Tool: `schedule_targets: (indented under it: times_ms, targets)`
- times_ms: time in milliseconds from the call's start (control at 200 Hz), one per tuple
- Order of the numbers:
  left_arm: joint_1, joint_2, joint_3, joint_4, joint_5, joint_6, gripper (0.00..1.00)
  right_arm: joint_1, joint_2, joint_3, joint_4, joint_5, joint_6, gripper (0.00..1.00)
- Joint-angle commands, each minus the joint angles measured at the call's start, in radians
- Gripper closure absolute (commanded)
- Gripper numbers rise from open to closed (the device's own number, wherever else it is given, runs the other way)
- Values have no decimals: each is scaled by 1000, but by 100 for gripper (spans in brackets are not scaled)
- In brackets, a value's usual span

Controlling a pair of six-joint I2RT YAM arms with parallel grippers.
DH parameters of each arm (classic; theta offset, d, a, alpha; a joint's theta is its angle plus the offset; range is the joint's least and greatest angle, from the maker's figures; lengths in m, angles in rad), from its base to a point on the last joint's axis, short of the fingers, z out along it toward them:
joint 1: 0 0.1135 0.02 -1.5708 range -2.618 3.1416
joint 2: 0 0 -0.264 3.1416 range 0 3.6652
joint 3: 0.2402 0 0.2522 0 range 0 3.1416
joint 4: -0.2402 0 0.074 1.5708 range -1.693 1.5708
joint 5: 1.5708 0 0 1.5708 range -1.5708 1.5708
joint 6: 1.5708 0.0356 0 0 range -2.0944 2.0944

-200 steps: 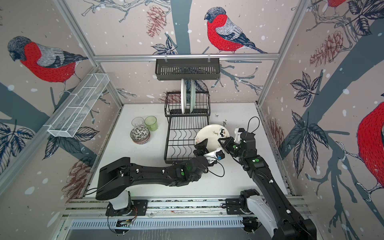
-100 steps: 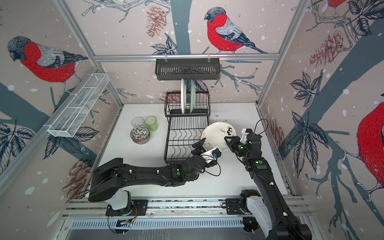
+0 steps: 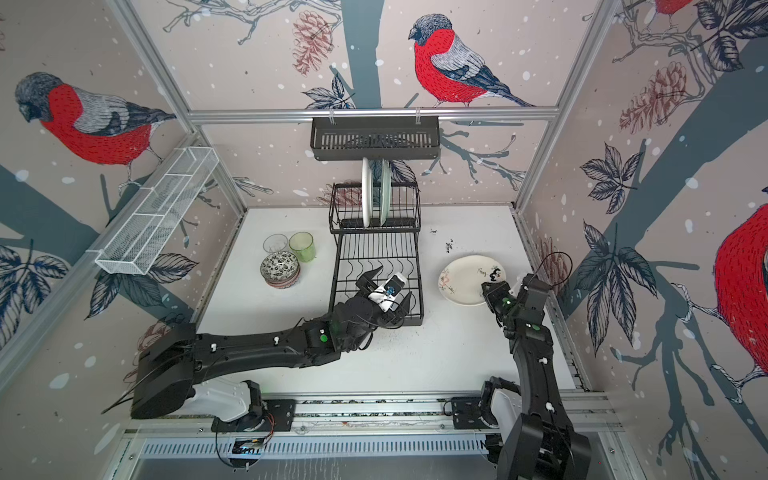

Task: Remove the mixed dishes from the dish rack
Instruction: 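Lay the white plate flat on the table with the right gripper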

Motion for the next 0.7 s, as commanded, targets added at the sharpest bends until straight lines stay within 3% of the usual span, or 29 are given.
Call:
schedule_targets:
  times_ms: [0, 450, 520, 630, 695]
  targets:
    - [20, -30, -21, 27, 36, -53, 2, -24, 56, 2, 98, -74, -51, 100]
    - [80, -124, -126, 57, 42, -118, 2, -30, 296, -3, 159, -70, -157, 100]
    - [87, -133, -137, 67, 28, -124, 2, -31, 315, -1, 173, -88, -165, 87]
    - [91, -142, -159, 86, -5, -114, 2, -31, 363, 0, 164, -48, -178, 58]
    - [96, -150, -164, 88, -10, -115, 2, -31, 375, -1, 162, -31, -179, 54]
